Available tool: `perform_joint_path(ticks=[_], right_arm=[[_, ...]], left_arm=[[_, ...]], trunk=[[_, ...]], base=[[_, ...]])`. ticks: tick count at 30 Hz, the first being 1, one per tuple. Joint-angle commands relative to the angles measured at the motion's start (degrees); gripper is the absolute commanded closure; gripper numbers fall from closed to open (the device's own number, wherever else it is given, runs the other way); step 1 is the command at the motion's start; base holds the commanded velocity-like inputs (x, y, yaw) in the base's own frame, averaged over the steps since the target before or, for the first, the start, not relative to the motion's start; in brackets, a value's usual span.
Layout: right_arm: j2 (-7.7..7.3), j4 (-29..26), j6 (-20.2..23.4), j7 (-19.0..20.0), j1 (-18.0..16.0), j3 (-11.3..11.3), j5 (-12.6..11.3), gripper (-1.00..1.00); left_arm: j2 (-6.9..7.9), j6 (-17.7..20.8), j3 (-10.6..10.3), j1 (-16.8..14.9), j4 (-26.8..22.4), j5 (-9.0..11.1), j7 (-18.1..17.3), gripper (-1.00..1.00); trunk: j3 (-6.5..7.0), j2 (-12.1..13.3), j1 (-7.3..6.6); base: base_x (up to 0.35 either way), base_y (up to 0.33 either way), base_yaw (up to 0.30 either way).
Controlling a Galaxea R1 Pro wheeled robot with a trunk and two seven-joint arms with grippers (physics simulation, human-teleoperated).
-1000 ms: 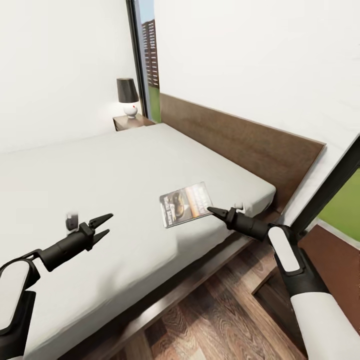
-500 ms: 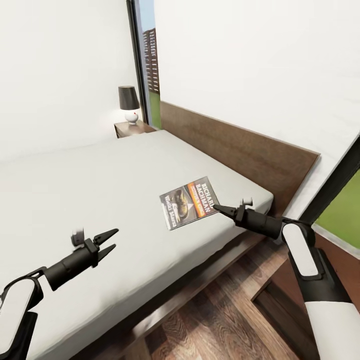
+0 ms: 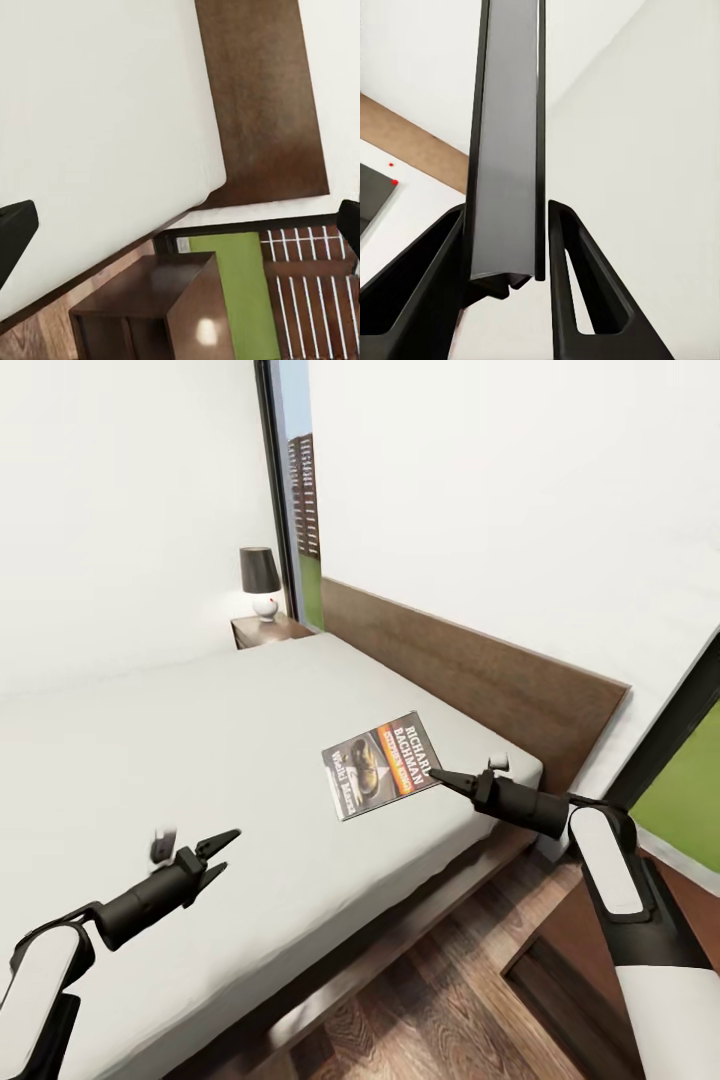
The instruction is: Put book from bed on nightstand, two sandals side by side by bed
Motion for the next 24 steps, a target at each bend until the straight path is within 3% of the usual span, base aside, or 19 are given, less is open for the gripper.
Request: perform_joint_path(ticks=[1,5,9,18,24], right_arm=[[0.02,0.0,0.2,0.4,0.0,-0.1,0.4,1.0],[0.04,0.0,0.2,0.3,0.0,-0.1,0.4,1.0],[0.04,-0.1,0.2,0.3,0.0,-0.1,0.4,1.0],[0.18,-0.5,0.2,0.3,0.0,-0.1,0.4,1.0],[0.58,-1.3,0.2,0.3,0.0,0.1,0.5,1.0]], left_arm=[[-0.05,0.2,0.0,0.0,0.0,-0.4,0.4,-1.0],[-0.33,-0.1,-0.1,0.2,0.0,-3.7,3.4,-1.0],[-0.65,-0.2,-0.2,0.2,0.1,-5.5,4.6,-1.0],[-1.19,-0.2,-0.1,0.2,1.0,-6.9,5.2,-1.0],[-1.14,-0.8,-0.1,0.2,2.3,-7.3,5.0,-1.0]], trunk=[[0.24,0.4,-0.23],[1.33,2.0,-1.11],[2.42,3.6,-1.99],[4.66,7.2,-3.97],[4.89,7.2,-3.97]], base=[[0.0,0.0,0.0],[0.0,0.0,0.0],[0.0,0.0,0.0],[0.0,0.0,0.001],[0.0,0.0,0.147]])
